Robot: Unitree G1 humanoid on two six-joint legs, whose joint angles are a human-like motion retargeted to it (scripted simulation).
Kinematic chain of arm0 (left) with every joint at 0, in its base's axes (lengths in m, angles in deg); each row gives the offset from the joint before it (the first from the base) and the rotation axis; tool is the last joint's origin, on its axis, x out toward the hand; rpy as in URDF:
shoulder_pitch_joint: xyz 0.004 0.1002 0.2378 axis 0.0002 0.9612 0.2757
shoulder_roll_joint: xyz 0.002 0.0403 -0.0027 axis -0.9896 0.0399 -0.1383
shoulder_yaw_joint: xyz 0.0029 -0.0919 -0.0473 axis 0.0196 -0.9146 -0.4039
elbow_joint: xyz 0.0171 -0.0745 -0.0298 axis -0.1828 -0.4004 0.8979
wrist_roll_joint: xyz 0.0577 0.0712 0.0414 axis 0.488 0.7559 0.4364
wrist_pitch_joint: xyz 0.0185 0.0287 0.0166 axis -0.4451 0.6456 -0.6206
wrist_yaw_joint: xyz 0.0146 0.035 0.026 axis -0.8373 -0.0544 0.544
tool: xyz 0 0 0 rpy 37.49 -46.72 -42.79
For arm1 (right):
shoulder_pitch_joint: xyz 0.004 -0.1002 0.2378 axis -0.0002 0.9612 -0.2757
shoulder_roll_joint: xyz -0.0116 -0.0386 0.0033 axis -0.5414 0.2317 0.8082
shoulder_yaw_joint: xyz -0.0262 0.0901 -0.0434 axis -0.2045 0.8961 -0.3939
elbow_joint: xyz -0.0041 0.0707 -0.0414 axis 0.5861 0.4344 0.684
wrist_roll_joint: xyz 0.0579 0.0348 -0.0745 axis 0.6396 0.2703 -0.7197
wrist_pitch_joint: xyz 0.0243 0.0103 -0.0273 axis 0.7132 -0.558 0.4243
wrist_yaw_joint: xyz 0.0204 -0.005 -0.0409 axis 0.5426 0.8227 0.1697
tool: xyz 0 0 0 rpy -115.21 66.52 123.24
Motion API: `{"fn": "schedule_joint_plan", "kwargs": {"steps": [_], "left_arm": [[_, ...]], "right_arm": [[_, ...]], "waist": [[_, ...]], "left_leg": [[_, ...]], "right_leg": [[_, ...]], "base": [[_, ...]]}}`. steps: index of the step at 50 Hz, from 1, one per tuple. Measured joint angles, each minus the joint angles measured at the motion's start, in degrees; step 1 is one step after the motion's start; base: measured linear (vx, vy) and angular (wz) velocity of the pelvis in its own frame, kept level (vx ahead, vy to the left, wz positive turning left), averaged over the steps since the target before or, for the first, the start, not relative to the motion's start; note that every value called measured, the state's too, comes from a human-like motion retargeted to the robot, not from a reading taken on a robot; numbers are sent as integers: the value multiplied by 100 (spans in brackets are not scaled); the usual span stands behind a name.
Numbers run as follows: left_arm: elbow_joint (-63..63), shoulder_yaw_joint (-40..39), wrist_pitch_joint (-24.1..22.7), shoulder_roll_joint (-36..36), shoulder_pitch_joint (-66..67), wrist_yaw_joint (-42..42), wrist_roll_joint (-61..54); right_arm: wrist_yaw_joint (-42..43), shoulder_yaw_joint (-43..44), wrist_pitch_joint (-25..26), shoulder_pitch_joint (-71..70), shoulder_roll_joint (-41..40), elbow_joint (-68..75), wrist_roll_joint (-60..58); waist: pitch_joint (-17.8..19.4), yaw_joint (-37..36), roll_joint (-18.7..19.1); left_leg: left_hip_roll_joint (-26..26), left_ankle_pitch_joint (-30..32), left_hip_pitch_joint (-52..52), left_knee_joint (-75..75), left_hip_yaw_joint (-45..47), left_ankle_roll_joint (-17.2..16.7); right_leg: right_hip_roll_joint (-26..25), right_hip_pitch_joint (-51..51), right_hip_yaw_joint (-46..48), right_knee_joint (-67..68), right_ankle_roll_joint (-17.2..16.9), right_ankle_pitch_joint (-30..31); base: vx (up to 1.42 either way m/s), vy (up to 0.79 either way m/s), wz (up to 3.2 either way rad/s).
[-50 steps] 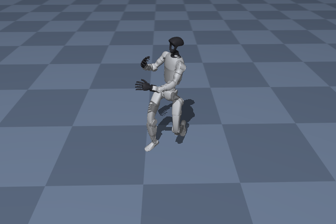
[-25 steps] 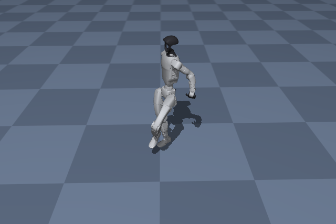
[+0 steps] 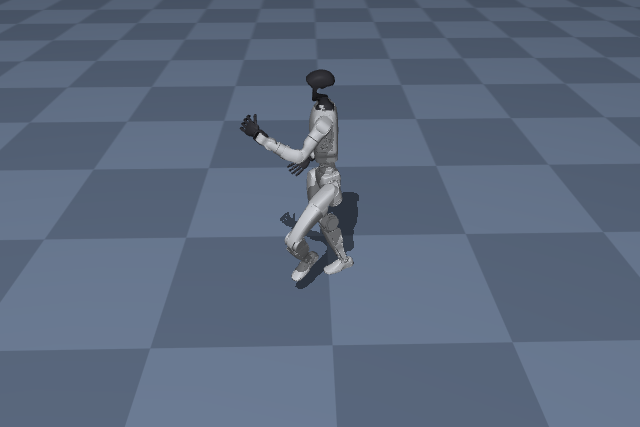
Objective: Kungfu
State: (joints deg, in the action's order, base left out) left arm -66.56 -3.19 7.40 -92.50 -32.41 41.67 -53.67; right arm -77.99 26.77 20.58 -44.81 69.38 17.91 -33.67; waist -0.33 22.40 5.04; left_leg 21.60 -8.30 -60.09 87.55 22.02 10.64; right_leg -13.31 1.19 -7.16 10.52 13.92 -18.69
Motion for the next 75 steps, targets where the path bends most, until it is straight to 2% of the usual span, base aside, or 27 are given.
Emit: {"fn": "schedule_joint_plan", "kwargs": {"steps": [3, 5, 7, 8, 10, 12, 13, 15, 17, 18, 20, 22, 25, 26, 28, 30, 32, 33, 35, 38, 41, 45, 50, 56, 62, 68, 75], "left_arm": [[585, 363, 64, 216, 75, 157, -763], [906, 492, -62, 363, 364, 30, -1104], [1001, 785, -232, 647, 566, -301, -1213], [926, 996, -334, 885, 613, -567, -1173], [309, 1432, -650, 1650, 883, -1296, -959], [-887, 1596, -585, 2543, 1492, -1695, -426], [-1708, 1724, -707, 3028, 1846, -1762, -337], [-2777, 1971, 121, 3203, 2049, -1754, -1508], [-3690, 2014, 2, 3716, 2217, -1669, -1998], [-3810, 2045, -240, 3848, 2158, -1511, -1989], [-3621, 2010, -567, 3602, 1761, -1224, -1990], [-3488, 1824, -479, 3273, 1492, -1292, -1753], [-3409, 1489, 189, 2753, 1103, -1441, -1661], [-3315, 1405, 392, 2286, 1014, -1419, -1769], [-3203, 1347, 597, 1464, 1032, -1345, -1873], [-3332, 870, 748, 967, 1256, -1171, -1188], [-3753, 243, 238, 1201, 1799, -917, -51], [-3956, 237, -38, 1369, 2055, -847, 208], [-4453, 650, -239, 1664, 2569, -728, 600], [-5361, 1281, 40, 2021, 3282, -924, 919], [-5726, 1291, 629, 2457, 3732, -1351, 550], [-5420, 1036, 358, 2311, 3798, -1349, 621], [-5094, 1123, 136, 1655, 3400, -1665, 931], [-5075, 835, 337, 1685, 3357, -1792, 361], [-5155, 711, 424, 1794, 3373, -1523, -250], [-4988, 572, 476, 2090, 3026, -1237, -1538], [-4166, 724, 5, 2569, 1836, -1033, -2054]], "right_arm": [[-287, -978, 219, -1310, -7, -76, 889], [-584, -1799, 333, -2191, -277, -12, 1004], [-891, -2566, 375, -3094, -607, 10, 1014], [-981, -2884, 385, -3533, -687, -39, 1098], [-1152, -3338, 407, -4096, -865, -78, 1287], [-1556, -3555, 613, -4047, -1400, 104, 1292], [-1665, -3581, 795, -3955, -1558, 186, 1312], [-2317, -3447, 602, -3465, -1781, 523, 1384], [-1834, -3484, 1029, -3473, -1529, 745, 1249], [-1467, -3482, 729, -3465, -1222, 775, 1379], [-719, -3549, -567, -3444, -574, 617, 1378], [-546, -3640, -1430, -3485, -73, 251, 837], [-936, -4161, -1915, -3720, 731, -762, 136], [-1110, -4375, -1842, -4031, 1158, -1451, 322], [-1064, -4674, -1561, -4713, 1926, -2809, 1153], [-669, -4762, -1423, -5576, 2371, -4078, 2044], [-285, -4208, -1284, -6555, 3004, -5078, 2482], [-183, -3903, -1208, -6862, 3184, -5232, 2476], [45, -3120, -1002, -7368, 3462, -5125, 2348], [303, -2172, -840, -8031, 3580, -4761, 2405], [370, -1684, -856, -8729, 3945, -4311, 2640], [437, -1504, -1074, -9454, 4587, -3617, 2141], [1440, -1510, -1420, -9708, 4550, -3367, 1166], [1906, -1650, -1931, -9330, 4358, -3800, 1844], [1519, -1774, -1427, -8863, 3772, -4168, 2115], [1004, -2177, -543, -7881, 2238, -4431, 2752], [-423, -3180, 690, -6230, 107, -4155, 4325]], "waist": [[208, 60, 563], [592, -53, 830], [1083, -456, 806], [1320, -765, 797], [1668, -1147, 767], [1470, -1525, 739], [1414, -1564, 712], [943, -1518, 753], [1253, -1431, 2018], [1225, -1566, 2059], [986, -1782, 1729], [735, -1789, 1756], [508, -1644, 1870], [459, -1576, 1946], [364, -1491, 1972], [274, -1328, 1656], [30, -1362, 1040], [-79, -1372, 908], [-219, -918, 1149], [-121, -297, 1424], [-107, 15, 1503], [-83, 380, 1625], [39, 721, 1555], [85, 981, 1343], [233, 1008, 1153], [345, 940, 762], [789, 321, 276]], "left_leg": [[362, -159, 6, -708, -229, -212], [663, -295, 161, -1408, -742, -872], [754, -516, 427, -2358, -1021, -1461], [769, -530, 554, -2926, -1113, -1676], [271, -407, 1044, -4195, -1413, -1855], [655, -950, 1004, -4247, -1466, -2153], [1109, -844, 632, -3673, -1408, -1936], [348, -1403, 75, -2939, -1754, -1937], [1436, -1846, -1029, -2251, -2860, -1896], [1212, -1962, -1020, -2045, -2893, -1994], [1005, -1970, -931, -1872, -2221, -1854], [1040, -1990, -745, -2111, -2060, -1864], [821, -1870, -183, -2686, -1953, -1952], [886, -1730, 44, -2926, -1862, -1964], [927, -1441, 551, -3386, -1757, -2103], [608, -987, 1141, -3891, -1943, -2460], [-296, -905, 1821, -4495, -2168, -2459], [-436, -1087, 2134, -4866, -1973, -2144], [54, -1072, 2685, -5798, -876, -1208], [296, -424, 2931, -6503, -1171, -1532], [334, -229, 3322, -7151, -982, -1369], [548, -43, 3302, -7479, -939, -1406], [634, -29, 3221, -7302, -1176, -1525], [503, -156, 3557, -7453, -928, -1900], [217, -60, 3869, -7606, -681, -1866], [-169, 17, 3967, -7554, -421, -1703], [-368, -848, 2594, -5199, -980, -1777]], "right_leg": [[289, -469, -213, 678, 104, -74], [400, -1105, 113, 1739, -99, -433], [752, -2152, 851, 3120, -1099, -1319], [1093, -2710, 1543, 3747, -1201, -1755], [2212, -3274, 2676, 4696, 108, -2813], [1911, -4105, 1852, 5260, -127, -3131], [1459, -4583, 1392, 5588, -249, -3131], [1861, -5273, 1546, 5951, -31, -3117], [951, -5083, 2352, 5430, -204, -2897], [754, -5193, 1981, 5339, -408, -2813], [993, -5185, 1201, 5172, -709, -2731], [1181, -4782, 1209, 4519, -885, -2296], [1290, -4289, 1764, 3724, -1142, -683], [1359, -4244, 2375, 3830, -1122, -606], [1589, -4233, 3411, 4433, -1049, -874], [2015, -4584, 4002, 5823, -674, -1550], [2379, -5149, 3805, 7292, -605, -1993], [2397, -5304, 3804, 7701, -684, -2105], [2614, -5302, 4655, 8437, -719, -2495], [2745, -5062, 5542, 9158, -769, -2890], [2821, -5185, 5800, 9655, -1003, -3023], [2720, -5631, 5873, 10005, -1255, -3122], [2463, -5907, 5659, 9742, -1249, -2991], [2306, -5996, 5444, 9543, -1364, -2949], [2079, -5923, 5273, 9418, -1529, -2922], [1519, -5433, 4551, 8603, -1588, -2609], [437, -4416, 2744, 6072, -1322, -2002]], "base": [[46, 72, -415], [17, 76, -533], [-31, 95, -545], [-46, 114, -470], [-2, 113, -377], [62, 63, -361], [80, 59, -240], [66, 67, -123], [10, 91, -122], [7, 86, -138], [23, 71, -94], [32, 59, -5], [37, 54, -5], [34, 56, -51], [27, 45, -81], [24, 21, -77], [46, 5, -42], [47, -8, 45], [32, -10, 191], [31, -15, 170], [29, -5, 98], [17, -7, 66], [5, -4, 22], [8, 3, -7], [-3, 7, -35], [-8, 6, -27], [-22, 10, 6]]}}
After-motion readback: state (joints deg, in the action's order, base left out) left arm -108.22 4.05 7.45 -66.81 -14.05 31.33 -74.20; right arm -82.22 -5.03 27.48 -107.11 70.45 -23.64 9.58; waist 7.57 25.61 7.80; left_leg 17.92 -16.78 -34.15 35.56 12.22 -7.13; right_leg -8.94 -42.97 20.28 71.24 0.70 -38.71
